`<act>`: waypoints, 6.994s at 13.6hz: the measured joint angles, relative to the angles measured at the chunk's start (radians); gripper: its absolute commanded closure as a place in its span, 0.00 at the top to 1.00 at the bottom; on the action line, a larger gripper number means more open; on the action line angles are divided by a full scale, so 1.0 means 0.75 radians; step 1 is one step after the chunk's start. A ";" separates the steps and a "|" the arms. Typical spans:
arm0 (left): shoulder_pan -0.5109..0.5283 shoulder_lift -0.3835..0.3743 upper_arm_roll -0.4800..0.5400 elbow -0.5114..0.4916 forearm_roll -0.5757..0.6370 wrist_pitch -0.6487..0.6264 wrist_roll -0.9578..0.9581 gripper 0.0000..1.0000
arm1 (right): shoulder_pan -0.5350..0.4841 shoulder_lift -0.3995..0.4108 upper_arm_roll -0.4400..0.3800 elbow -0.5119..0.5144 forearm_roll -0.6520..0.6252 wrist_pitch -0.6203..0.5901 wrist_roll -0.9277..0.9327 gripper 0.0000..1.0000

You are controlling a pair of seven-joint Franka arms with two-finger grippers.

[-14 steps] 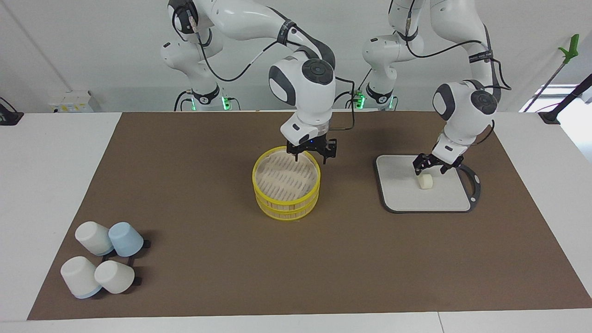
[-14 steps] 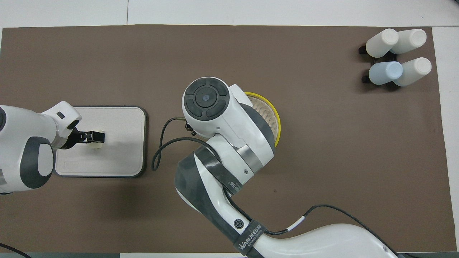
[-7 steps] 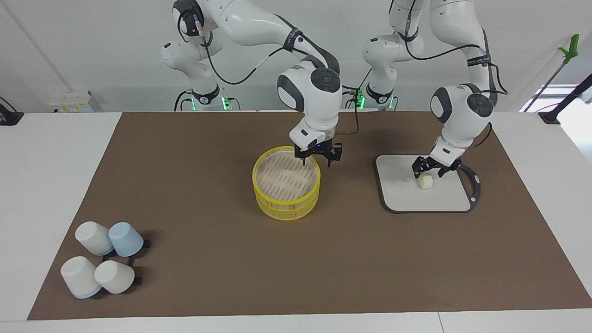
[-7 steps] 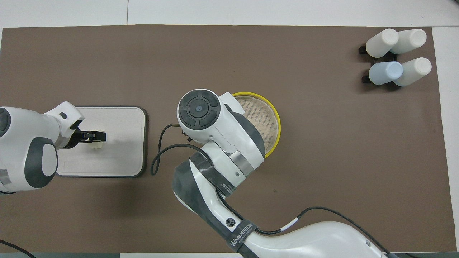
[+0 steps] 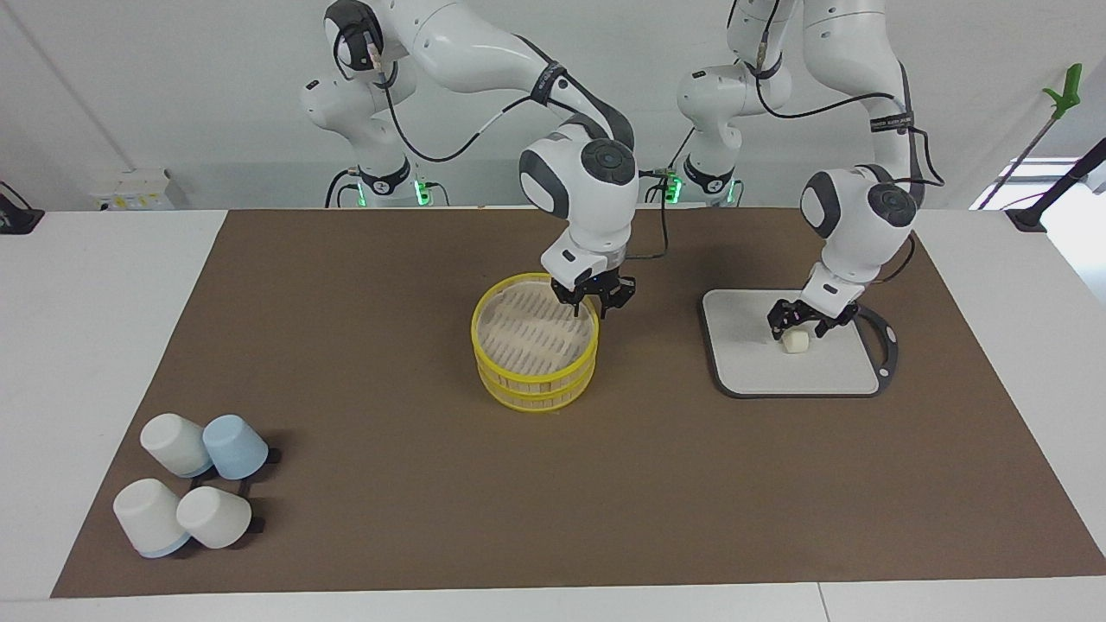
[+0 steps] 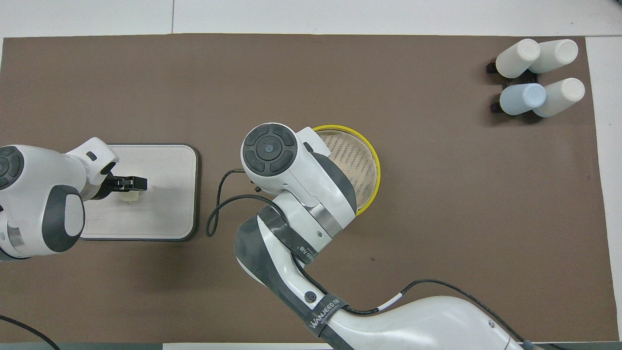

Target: Place bun in steamer

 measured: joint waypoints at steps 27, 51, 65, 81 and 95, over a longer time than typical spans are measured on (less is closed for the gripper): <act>-0.740 0.364 -0.030 1.027 -0.147 -0.618 -1.219 0.39 | -0.773 -0.229 -0.022 0.006 -0.041 -0.383 -0.989 0.00; -0.779 0.365 0.150 1.175 -0.114 -0.855 -1.349 1.00 | -0.683 -0.265 -0.006 -0.065 0.022 -0.262 -0.859 0.00; -0.135 -0.152 0.133 0.756 -0.081 -1.148 -0.259 1.00 | -0.064 -0.141 0.001 -0.049 -0.025 -0.023 -0.029 0.00; -0.114 -0.136 0.053 0.764 0.007 -1.076 -0.073 1.00 | -0.005 0.021 -0.004 0.056 -0.040 0.124 0.040 0.00; -0.112 -0.136 0.053 0.768 0.008 -1.074 -0.075 1.00 | -0.007 0.049 -0.010 0.053 -0.041 0.158 0.040 0.00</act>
